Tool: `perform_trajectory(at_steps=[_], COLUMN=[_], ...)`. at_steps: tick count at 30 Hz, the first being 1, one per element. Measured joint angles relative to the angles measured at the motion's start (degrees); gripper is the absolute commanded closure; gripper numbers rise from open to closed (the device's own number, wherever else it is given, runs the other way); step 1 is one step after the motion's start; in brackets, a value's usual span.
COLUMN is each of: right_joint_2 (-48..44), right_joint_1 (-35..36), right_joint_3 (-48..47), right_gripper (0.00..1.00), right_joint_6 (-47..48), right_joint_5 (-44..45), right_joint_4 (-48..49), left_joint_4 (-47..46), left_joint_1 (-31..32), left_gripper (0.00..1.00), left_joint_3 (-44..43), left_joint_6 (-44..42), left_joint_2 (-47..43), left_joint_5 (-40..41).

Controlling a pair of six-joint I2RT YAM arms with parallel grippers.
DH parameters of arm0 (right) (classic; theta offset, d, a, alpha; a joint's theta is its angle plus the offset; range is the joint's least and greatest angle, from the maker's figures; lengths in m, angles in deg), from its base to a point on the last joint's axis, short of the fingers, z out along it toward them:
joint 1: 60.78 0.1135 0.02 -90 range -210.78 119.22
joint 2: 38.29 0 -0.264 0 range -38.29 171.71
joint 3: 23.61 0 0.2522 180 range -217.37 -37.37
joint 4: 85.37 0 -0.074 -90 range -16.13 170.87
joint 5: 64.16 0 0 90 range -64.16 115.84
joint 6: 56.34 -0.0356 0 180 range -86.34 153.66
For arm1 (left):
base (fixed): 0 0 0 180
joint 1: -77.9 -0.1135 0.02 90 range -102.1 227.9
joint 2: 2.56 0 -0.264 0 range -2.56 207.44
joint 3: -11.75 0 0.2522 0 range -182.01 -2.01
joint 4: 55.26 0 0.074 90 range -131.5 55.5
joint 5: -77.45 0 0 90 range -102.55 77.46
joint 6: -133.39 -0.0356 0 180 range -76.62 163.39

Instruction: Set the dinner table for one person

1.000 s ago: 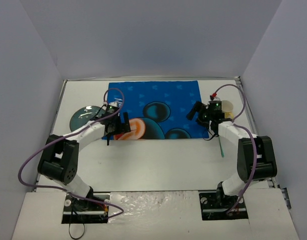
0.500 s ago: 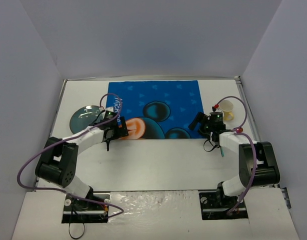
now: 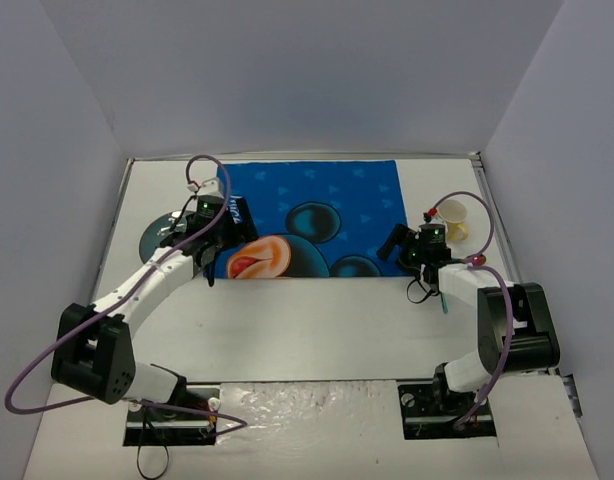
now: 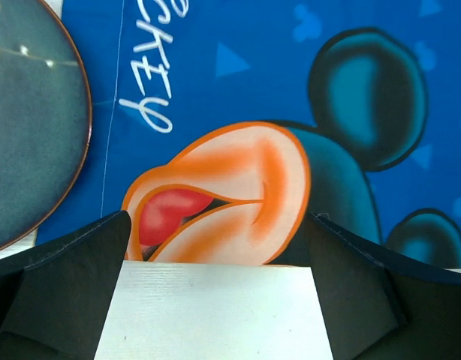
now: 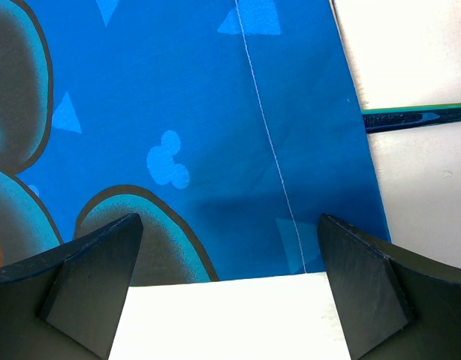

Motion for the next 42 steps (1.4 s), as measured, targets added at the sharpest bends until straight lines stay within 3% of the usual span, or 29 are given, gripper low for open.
perform_trajectory(at_steps=[9, 23, 29, 37, 42], right_joint_2=[-0.1, -1.4, -5.5, -16.2, -22.8], right_joint_1=[-0.1, -3.7, -3.8, -3.8, -3.8], right_joint_3=[0.3, 1.3, 0.3, -7.2, -8.7], right_gripper=[0.0, 0.0, 0.0, 0.0, 0.0], right_joint_6=[0.0, 0.1, 0.7, 1.8, 2.2], right_joint_5=[0.2, 1.7, 3.7, 3.8, -1.7], right_joint_4=[0.4, 0.2, -5.7, -10.8, -11.7], left_joint_4=[-2.2, -6.0, -0.3, 3.9, 2.6], left_joint_1=[0.0, -0.3, -0.5, -0.5, -6.4], left_gripper=[0.03, 0.03, 0.03, 0.03, 0.03], left_joint_3=[6.6, 8.9, 6.3, -2.5, 2.1], left_joint_6=[1.3, 5.0, 5.0, 4.6, 4.5], left_joint_2=[11.3, 10.6, 9.5, -0.6, -12.5], left_joint_5=[0.1, 2.5, 2.5, 2.6, 2.0])
